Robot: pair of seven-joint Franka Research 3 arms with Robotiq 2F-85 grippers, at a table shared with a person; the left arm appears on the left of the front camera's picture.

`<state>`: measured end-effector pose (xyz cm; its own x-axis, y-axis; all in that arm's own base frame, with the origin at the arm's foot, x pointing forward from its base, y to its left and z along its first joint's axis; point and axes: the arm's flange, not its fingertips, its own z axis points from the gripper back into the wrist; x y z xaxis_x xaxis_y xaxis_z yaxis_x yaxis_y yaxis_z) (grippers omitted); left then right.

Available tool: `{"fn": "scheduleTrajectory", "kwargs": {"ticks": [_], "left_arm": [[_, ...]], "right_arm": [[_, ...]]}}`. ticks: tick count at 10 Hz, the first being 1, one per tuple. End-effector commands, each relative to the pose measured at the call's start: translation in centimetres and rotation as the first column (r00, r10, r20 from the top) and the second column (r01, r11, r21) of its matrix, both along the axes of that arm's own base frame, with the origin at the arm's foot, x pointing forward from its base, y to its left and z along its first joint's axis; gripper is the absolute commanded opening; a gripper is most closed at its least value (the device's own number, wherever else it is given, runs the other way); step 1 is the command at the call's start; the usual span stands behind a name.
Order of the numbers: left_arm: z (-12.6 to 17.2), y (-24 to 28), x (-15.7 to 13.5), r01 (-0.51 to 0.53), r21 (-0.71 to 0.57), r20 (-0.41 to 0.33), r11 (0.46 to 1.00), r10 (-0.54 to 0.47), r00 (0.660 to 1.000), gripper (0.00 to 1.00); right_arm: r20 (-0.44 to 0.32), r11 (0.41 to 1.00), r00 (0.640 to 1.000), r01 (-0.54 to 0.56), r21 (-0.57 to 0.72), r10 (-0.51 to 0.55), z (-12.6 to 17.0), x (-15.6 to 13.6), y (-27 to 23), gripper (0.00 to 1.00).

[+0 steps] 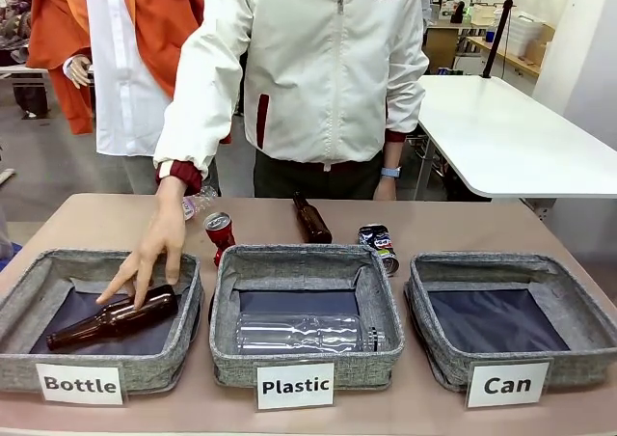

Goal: Sort the can waste into the basket.
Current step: Pick up the can waste from the table and place it in the right Fabric basket.

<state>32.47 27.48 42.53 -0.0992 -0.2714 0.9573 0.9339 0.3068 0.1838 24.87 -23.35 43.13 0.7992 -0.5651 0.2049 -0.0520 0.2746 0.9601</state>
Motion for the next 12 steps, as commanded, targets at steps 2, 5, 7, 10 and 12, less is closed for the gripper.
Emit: {"fn": "scheduleTrajectory", "kwargs": {"ticks": [2, 5, 7, 10, 12], "left_arm": [[1.7, -2.4, 3.0, -0.045, 0.05, -0.033, 0.998, 0.047, 0.998, 1.0], [3.4, -9.0, 8.4, 0.042, 0.188, -0.071, 0.981, -0.029, 0.997, 1.0], [3.2, -13.7, 12.6, 0.138, 0.275, -0.138, 0.952, -0.103, 0.985, 1.0], [2.8, -20.8, 17.8, 0.098, 0.336, -0.094, 0.937, -0.07, 0.993, 1.0], [1.4, -25.5, 21.2, 0.186, 0.406, -0.121, 0.895, -0.149, 0.981, 1.0]], "right_arm": [[0.04, 1.0, 0.999, 0.004, 0.008, -0.004, 0.1, 0.2, -0.1, 1.0], [0.04, 1.0, 0.999, 0.004, 0.008, -0.004, 0.1, 0.2, -0.1, 1.0], [0.04, 1.0, 0.999, 0.004, 0.008, -0.004, 0.1, 0.2, -0.1, 1.0], [0.04, 1.0, 0.999, 0.004, 0.008, -0.004, 0.1, 0.2, -0.1, 1.0], [0.04, 1.0, 0.999, 0.004, 0.008, -0.004, 0.1, 0.2, -0.1, 1.0]]}}
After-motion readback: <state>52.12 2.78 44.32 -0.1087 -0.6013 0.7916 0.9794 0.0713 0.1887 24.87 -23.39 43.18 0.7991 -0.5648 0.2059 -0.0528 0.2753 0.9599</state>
